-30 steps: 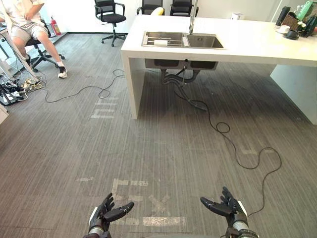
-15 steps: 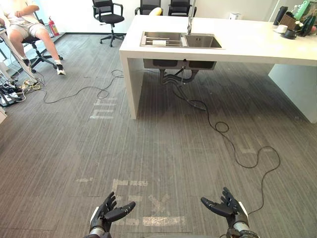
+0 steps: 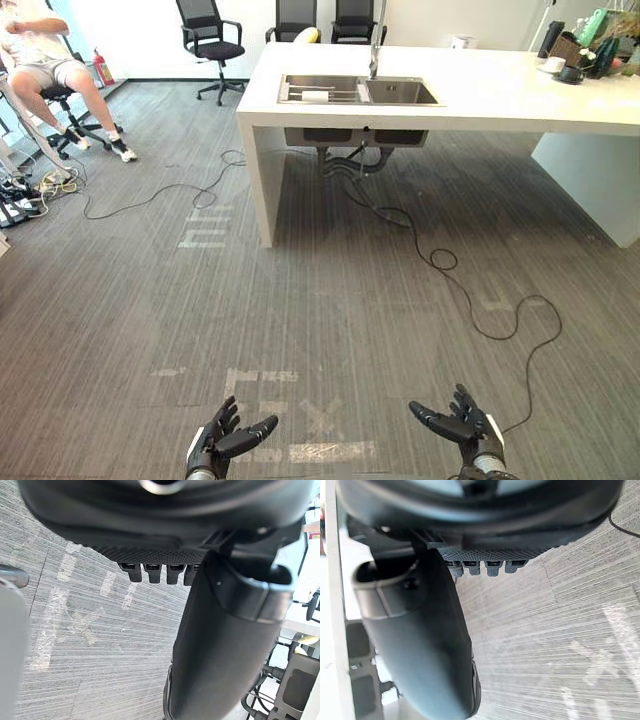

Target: Walk over to the sink, pick up the cup, carry it to the dishwasher, place the cup inside the dishwasher, then close the dishwasher door

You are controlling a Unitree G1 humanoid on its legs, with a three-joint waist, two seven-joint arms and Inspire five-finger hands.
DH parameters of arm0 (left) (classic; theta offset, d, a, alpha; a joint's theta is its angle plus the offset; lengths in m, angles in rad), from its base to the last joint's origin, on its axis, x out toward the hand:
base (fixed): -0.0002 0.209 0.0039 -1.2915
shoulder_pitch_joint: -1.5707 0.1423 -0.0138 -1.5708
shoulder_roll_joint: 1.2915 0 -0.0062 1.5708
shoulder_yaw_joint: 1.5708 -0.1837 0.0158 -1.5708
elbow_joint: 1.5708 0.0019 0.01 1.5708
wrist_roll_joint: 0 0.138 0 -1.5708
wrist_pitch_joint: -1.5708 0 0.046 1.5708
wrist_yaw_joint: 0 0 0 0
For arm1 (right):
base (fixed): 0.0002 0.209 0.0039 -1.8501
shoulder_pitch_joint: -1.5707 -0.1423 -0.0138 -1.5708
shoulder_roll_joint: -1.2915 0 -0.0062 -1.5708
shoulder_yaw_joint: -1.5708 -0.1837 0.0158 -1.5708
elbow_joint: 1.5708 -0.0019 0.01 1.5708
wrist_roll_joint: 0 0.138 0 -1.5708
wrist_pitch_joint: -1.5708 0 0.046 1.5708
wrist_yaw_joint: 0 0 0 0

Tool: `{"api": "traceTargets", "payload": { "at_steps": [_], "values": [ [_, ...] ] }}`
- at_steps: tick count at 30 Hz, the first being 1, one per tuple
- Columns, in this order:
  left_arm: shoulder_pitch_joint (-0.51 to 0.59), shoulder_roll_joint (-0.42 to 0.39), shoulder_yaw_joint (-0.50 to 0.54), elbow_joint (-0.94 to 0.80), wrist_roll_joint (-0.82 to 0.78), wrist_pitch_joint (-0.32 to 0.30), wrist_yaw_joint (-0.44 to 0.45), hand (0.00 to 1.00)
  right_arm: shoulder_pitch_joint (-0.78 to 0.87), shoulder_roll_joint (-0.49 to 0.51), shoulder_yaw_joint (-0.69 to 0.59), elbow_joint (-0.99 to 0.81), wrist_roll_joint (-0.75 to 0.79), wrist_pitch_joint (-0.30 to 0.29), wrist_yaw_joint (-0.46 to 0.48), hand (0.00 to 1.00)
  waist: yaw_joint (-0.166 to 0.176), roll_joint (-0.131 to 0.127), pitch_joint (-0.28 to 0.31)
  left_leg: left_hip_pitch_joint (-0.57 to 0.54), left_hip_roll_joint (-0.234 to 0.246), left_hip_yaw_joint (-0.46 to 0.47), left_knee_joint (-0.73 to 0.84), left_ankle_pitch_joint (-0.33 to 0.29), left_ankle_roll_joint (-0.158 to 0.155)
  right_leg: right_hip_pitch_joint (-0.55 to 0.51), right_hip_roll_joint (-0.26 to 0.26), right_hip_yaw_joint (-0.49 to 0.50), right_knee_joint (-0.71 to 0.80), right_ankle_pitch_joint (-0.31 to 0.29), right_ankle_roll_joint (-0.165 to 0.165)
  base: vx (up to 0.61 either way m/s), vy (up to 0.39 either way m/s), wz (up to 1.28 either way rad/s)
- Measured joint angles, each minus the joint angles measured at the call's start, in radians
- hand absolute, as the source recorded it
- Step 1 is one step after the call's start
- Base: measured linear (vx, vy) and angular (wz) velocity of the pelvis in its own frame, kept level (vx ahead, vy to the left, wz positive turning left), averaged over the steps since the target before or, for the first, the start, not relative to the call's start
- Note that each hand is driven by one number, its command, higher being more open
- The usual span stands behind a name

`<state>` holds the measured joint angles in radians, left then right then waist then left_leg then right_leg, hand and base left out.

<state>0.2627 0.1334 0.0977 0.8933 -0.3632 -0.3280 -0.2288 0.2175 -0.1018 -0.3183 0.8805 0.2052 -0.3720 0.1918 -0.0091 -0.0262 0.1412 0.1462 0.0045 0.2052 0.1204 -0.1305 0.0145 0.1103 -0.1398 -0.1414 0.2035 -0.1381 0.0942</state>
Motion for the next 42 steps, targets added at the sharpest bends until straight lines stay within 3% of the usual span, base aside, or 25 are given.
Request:
{"api": "traceTargets", "payload": {
  "at_steps": [3, 5, 7, 10, 13, 14, 16, 18, 19, 20, 21, 22, 24, 26, 29, 31, 32, 33, 34, 36, 37, 39, 40, 41, 42],
  "values": [
    [0.000, -0.001, -0.027, -0.041, 0.000, 0.000, 0.001, 1.00, 0.001, -0.001, -0.009, -0.005, 0.001, 0.000, -0.003, 1.00, 0.012, 0.005, 0.019, -0.037, 0.008, 0.005, 0.117, -0.078, 0.020, -0.067, -0.027, -0.018, 0.170, -0.038, 0.041, 0.00, 0.070, -0.06],
    [0.009, 0.003, -0.027, -0.075, -0.001, -0.006, 0.004, 1.00, 0.003, 0.019, 0.004, -0.008, 0.001, 0.000, -0.003, 1.00, 0.023, 0.000, 0.032, -0.027, 0.011, 0.013, 0.166, -0.114, 0.026, -0.183, -0.074, -0.054, 0.445, -0.020, 0.021, 0.01, 0.098, -0.13],
    [0.020, 0.003, -0.025, -0.092, -0.002, -0.006, 0.009, 1.00, 0.018, 0.031, 0.023, -0.025, 0.000, 0.000, 0.000, 1.00, 0.023, -0.001, 0.055, 0.006, 0.016, 0.012, 0.182, -0.138, 0.045, -0.251, -0.095, -0.053, 0.599, 0.006, 0.026, 0.06, 0.046, -0.08],
    [0.022, 0.003, -0.025, -0.107, -0.010, -0.006, 0.012, 1.00, 0.039, 0.036, 0.039, -0.050, 0.000, 0.000, 0.009, 1.00, 0.023, 0.001, 0.059, 0.017, 0.043, 0.002, 0.213, -0.179, 0.041, -0.321, -0.090, -0.093, 0.570, -0.040, 0.018, 0.16, 0.003, 0.05],
    [-0.007, 0.016, -0.027, -0.110, -0.010, -0.006, 0.012, 1.00, 0.039, 0.035, 0.049, -0.050, 0.012, -0.002, 0.022, 1.00, 0.021, -0.009, 0.080, 0.023, 0.069, -0.034, 0.252, -0.219, 0.002, -0.366, -0.052, -0.109, 0.357, -0.024, 0.032, 0.27, -0.106, 0.36],
    [-0.010, 0.022, -0.027, -0.118, -0.011, -0.006, 0.012, 1.00, 0.039, 0.034, 0.049, -0.051, 0.021, -0.002, 0.028, 1.00, 0.021, -0.021, 0.085, 0.028, 0.068, -0.050, 0.276, -0.248, -0.015, -0.374, -0.047, -0.096, 0.309, -0.004, 0.021, 0.35, -0.207, 0.43],
    [-0.005, 0.016, -0.026, -0.120, -0.011, -0.003, 0.013, 1.00, 0.041, 0.034, 0.048, -0.050, 0.029, -0.002, 0.031, 1.00, 0.021, -0.028, 0.087, 0.062, 0.070, -0.077, 0.298, -0.308, -0.041, -0.373, -0.051, -0.090, 0.321, 0.033, -0.045, 0.41, -0.244, 0.42],
    [0.003, -0.009, -0.025, -0.118, -0.016, 0.003, 0.014, 1.00, 0.057, 0.027, 0.047, -0.072, 0.029, -0.002, 0.031, 1.00, 0.017, 0.005, 0.070, 0.102, 0.103, -0.098, 0.286, -0.358, -0.060, -0.378, -0.040, -0.115, 0.420, 0.014, -0.078, 0.53, -0.240, 0.36],
    [0.031, -0.047, -0.013, -0.120, -0.024, -0.002, 0.010, 1.00, 0.067, 0.024, 0.044, -0.090, 0.028, -0.002, 0.030, 1.00, 0.015, 0.045, 0.023, 0.085, 0.150, -0.097, 0.343, -0.338, -0.075, -0.373, -0.011, -0.146, 0.459, -0.081, -0.101, 0.68, -0.266, 0.28],
    [0.033, -0.058, -0.009, -0.119, -0.020, -0.004, 0.008, 1.00, 0.062, 0.025, 0.042, -0.090, 0.028, -0.002, 0.029, 1.00, 0.010, 0.047, 0.022, 0.051, 0.160, -0.098, 0.419, -0.316, -0.071, -0.368, -0.011, -0.152, 0.471, -0.094, -0.114, 0.69, -0.273, 0.22],
    [0.037, -0.077, -0.004, -0.117, -0.017, -0.006, 0.007, 1.00, 0.056, 0.023, 0.042, -0.090, 0.027, -0.002, 0.031, 1.00, 0.009, 0.050, 0.022, -0.002, 0.182, -0.095, 0.555, -0.260, -0.068, -0.343, -0.003, -0.160, 0.470, -0.118, -0.131, 0.59, -0.275, 0.07],
    [0.050, -0.101, 0.000, -0.105, -0.007, -0.015, 0.002, 1.00, 0.049, 0.019, 0.040, -0.086, 0.027, -0.002, 0.032, 1.00, 0.012, 0.067, 0.028, -0.107, 0.261, -0.072, 0.807, -0.151, -0.058, -0.260, 0.042, -0.177, 0.407, -0.142, -0.155, 0.48, -0.215, 0.01],
    [0.054, -0.097, 0.013, -0.102, -0.007, -0.036, -0.009, 1.00, 0.030, 0.021, 0.038, -0.064, 0.026, -0.002, 0.031, 1.00, 0.016, 0.067, 0.040, -0.177, 0.298, -0.053, 0.954, -0.172, -0.046, -0.148, 0.079, -0.177, 0.317, -0.145, -0.160, 0.53, -0.182, -0.11],
    [0.048, -0.077, 0.012, -0.102, -0.006, -0.043, -0.016, 1.00, 0.016, 0.017, 0.024, -0.060, 0.027, -0.005, 0.033, 1.00, 0.022, 0.046, 0.051, -0.260, 0.257, -0.014, 0.927, -0.199, -0.044, -0.011, 0.080, -0.169, 0.197, -0.144, -0.159, 0.58, -0.114, -0.14],
    [0.041, -0.076, 0.014, -0.111, -0.011, -0.060, -0.019, 1.00, 0.000, -0.002, -0.002, -0.067, 0.029, -0.004, 0.032, 1.00, 0.026, 0.041, 0.056, -0.375, 0.176, 0.068, 0.650, -0.201, -0.048, 0.092, 0.055, -0.151, 0.092, -0.142, -0.157, 0.46, 0.015, -0.22],
    [0.034, -0.076, 0.015, -0.113, -0.023, -0.066, -0.011, 1.00, -0.012, -0.009, -0.029, -0.066, 0.029, -0.003, 0.029, 1.00, 0.045, 0.041, 0.065, -0.420, 0.112, 0.094, 0.366, -0.077, -0.049, 0.135, 0.026, -0.122, 0.065, -0.156, -0.134, 0.51, 0.128, -0.58],
    [0.045, -0.078, 0.012, -0.120, -0.031, -0.071, -0.008, 1.00, -0.009, -0.017, -0.026, -0.068, 0.029, -0.003, 0.024, 1.00, 0.056, 0.051, 0.069, -0.422, 0.100, 0.097, 0.196, 0.089, -0.040, 0.168, 0.034, -0.097, 0.054, -0.175, -0.096, 0.50, 0.198, -0.74],
    [0.054, -0.078, 0.013, -0.118, -0.040, -0.071, -0.004, 1.00, -0.009, -0.003, -0.012, -0.063, 0.029, -0.003, 0.022, 1.00, 0.068, 0.047, 0.065, -0.415, 0.102, 0.099, 0.221, 0.176, 0.073, 0.205, 0.021, -0.063, 0.055, -0.199, -0.055, 0.62, 0.285, -0.54],
    [0.041, -0.068, 0.022, -0.112, -0.053, -0.065, -0.004, 1.00, -0.010, 0.014, -0.001, -0.065, 0.029, -0.001, 0.017, 1.00, 0.067, 0.018, 0.067, -0.418, 0.090, 0.112, 0.247, 0.147, 0.054, 0.210, 0.000, -0.052, 0.057, -0.201, -0.054, 0.60, 0.322, -0.30],
    [0.007, -0.053, 0.022, -0.118, -0.065, -0.068, 0.005, 1.00, -0.009, 0.037, 0.034, -0.088, 0.028, -0.003, 0.018, 1.00, 0.078, -0.021, 0.067, -0.447, 0.077, 0.141, 0.343, 0.032, 0.085, 0.164, -0.043, 0.016, 0.141, -0.186, -0.041, 0.50, 0.292, -0.18],
    [0.003, -0.053, 0.021, -0.118, -0.072, -0.066, 0.006, 1.00, -0.010, 0.037, 0.038, -0.087, 0.028, -0.001, 0.018, 1.00, 0.078, -0.025, 0.065, -0.445, 0.070, 0.146, 0.362, 0.004, 0.093, 0.157, -0.056, 0.030, 0.175, -0.178, -0.026, 0.43, 0.277, -0.17],
    [-0.005, -0.058, 0.011, -0.118, -0.080, -0.066, 0.008, 1.00, -0.011, 0.037, 0.048, -0.085, 0.027, 0.003, 0.017, 1.00, 0.077, -0.032, 0.059, -0.404, 0.036, 0.162, 0.380, -0.060, 0.106, 0.093, -0.110, 0.049, 0.369, -0.121, 0.046, 0.38, 0.251, -0.06],
    [-0.005, -0.057, 0.001, -0.118, -0.079, -0.067, 0.008, 1.00, -0.010, 0.037, 0.055, -0.082, 0.024, 0.009, 0.017, 1.00, 0.074, -0.033, 0.059, -0.358, 0.015, 0.164, 0.370, -0.085, 0.102, 0.014, -0.143, 0.065, 0.561, -0.034, 0.078, 0.41, 0.237, 0.00],
    [-0.003, -0.056, -0.010, -0.117, -0.079, -0.067, 0.009, 1.00, -0.008, 0.038, 0.065, -0.071, 0.018, 0.010, 0.017, 1.00, 0.068, -0.032, 0.059, -0.319, 0.002, 0.160, 0.361, -0.103, 0.101, -0.040, -0.157, 0.065, 0.706, -0.013, 0.091, 0.49, 0.239, 0.01],
    [0.001, -0.056, -0.018, -0.118, -0.080, -0.068, 0.014, 1.00, -0.004, 0.039, 0.080, -0.048, 0.010, 0.016, 0.017, 1.00, 0.065, -0.029, 0.058, -0.257, -0.003, 0.157, 0.340, -0.123, 0.097, -0.098, -0.160, 0.041, 0.826, -0.033, 0.059, 0.48, 0.191, 0.02]
  ]
}}
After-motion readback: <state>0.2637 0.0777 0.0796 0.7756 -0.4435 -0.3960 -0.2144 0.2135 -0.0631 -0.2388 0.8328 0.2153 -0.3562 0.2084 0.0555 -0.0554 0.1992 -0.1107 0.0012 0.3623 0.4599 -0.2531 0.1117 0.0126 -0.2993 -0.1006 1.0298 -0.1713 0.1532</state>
